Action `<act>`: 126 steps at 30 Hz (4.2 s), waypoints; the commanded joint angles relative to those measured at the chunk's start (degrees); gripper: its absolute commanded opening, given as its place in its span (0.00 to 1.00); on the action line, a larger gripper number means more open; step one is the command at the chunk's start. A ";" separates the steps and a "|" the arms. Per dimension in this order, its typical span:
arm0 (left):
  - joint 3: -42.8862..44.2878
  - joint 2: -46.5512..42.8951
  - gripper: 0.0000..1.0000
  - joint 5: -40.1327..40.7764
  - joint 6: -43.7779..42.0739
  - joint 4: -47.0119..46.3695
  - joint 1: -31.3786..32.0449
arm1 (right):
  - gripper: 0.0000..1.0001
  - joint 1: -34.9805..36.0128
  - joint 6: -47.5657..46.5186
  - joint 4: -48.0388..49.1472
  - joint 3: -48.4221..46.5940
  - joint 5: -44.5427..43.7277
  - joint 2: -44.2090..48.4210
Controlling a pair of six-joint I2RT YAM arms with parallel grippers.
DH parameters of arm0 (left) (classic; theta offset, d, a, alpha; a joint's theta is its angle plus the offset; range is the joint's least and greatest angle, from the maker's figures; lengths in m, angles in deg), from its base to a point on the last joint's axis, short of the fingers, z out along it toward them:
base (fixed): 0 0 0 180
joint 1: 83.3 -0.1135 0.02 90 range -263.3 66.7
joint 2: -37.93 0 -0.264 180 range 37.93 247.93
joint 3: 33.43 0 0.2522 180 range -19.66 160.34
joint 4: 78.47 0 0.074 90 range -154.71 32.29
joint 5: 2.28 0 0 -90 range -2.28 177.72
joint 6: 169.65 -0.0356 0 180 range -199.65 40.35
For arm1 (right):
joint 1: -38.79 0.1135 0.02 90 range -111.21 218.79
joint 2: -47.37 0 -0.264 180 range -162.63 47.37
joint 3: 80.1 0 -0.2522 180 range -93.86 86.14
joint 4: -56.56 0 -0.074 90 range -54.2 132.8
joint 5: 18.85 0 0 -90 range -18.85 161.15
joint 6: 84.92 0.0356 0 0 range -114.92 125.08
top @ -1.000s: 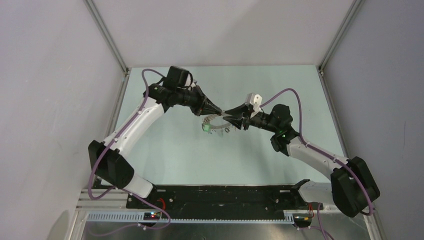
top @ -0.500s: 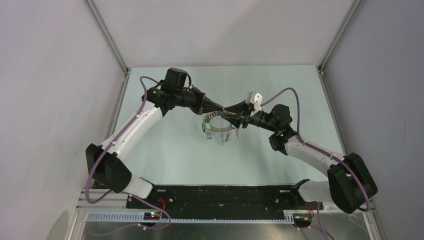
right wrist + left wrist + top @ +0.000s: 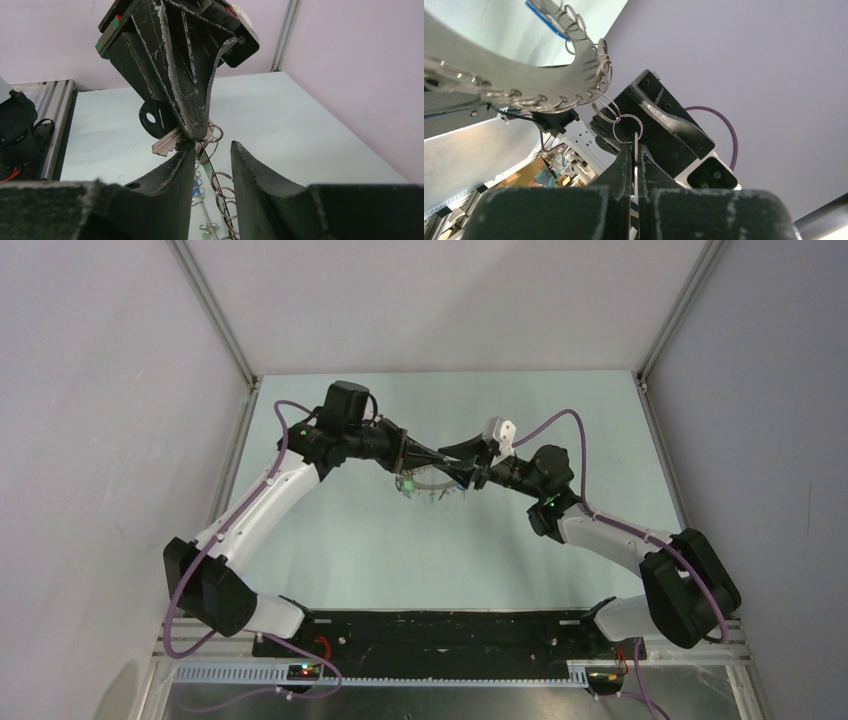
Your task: Remove the keys from the keyring
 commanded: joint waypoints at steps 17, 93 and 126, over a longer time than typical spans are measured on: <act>-0.09 -3.56 0.00 -2.92 2.13 -5.33 -3.70 | 0.00 0.12 -1.61 -7.62 -3.55 -0.70 4.11; 14.67 5.08 0.00 -5.25 -18.14 -7.82 -0.04 | 0.00 0.25 1.34 -40.43 -15.97 1.67 1.19; 37.93 13.89 0.00 22.28 -74.31 30.29 10.10 | 0.46 -11.56 0.80 -33.77 -6.15 8.67 12.97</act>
